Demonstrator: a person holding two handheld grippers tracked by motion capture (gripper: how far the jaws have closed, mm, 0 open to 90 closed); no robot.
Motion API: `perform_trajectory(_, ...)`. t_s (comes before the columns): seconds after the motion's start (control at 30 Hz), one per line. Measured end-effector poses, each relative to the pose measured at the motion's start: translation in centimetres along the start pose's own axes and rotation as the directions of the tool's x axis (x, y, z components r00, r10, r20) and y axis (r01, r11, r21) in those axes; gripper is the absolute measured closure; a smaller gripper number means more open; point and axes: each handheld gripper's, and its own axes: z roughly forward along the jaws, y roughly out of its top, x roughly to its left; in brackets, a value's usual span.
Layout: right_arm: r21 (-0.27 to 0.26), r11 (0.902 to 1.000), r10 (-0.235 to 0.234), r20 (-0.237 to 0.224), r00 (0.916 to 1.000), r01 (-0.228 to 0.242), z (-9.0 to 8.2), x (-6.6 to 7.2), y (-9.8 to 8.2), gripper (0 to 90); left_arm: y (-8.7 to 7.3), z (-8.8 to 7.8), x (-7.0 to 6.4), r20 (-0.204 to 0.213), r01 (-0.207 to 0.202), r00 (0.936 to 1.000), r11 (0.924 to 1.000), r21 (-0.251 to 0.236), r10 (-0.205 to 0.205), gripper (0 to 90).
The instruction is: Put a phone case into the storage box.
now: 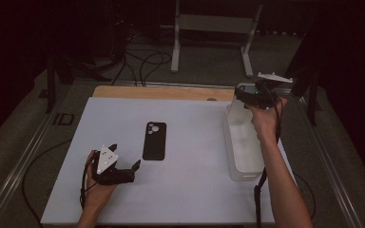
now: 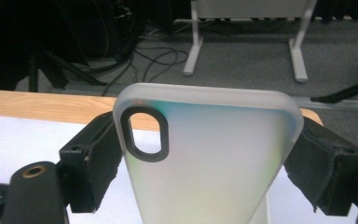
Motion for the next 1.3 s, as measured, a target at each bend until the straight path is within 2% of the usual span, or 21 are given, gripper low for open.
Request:
perform_trajectory(0.17,0.031,0.9994,0.011,0.028,0.9995,-0.012,0.9,-0.6,-0.5,17.1,0.0,0.0,0.0,-0.002,0.001,1.0,1.0,-0.003,-0.001,1.5)
perform_trajectory(0.53,0.074,0.9972,-0.002,0.045,0.999,-0.001,2.3,-0.7,-2.0,17.1,0.0,0.0,-0.2,0.001,-0.003,1.0,1.0,-0.001,0.003,1.5)
perform_trajectory(0.63,0.102,0.9947,-0.017,0.056,0.9983,0.011,3.2,-0.7,-2.6,17.1,0.0,0.1,-0.2,0.002,-0.005,1.0,1.0,0.001,0.005,1.5)
perform_trajectory(0.87,0.142,0.9898,-0.016,0.059,0.9981,0.008,4.4,-0.9,-3.6,17.1,0.0,0.1,-0.2,0.004,-0.006,1.0,1.0,0.002,0.006,1.5)
perform_trajectory(1.3,0.19,0.9817,-0.012,0.071,0.9974,-0.002,5.7,-1.2,-4.5,17.0,0.0,0.2,-0.3,0.007,-0.009,0.9999,0.9999,0.01,0.009,1.6)
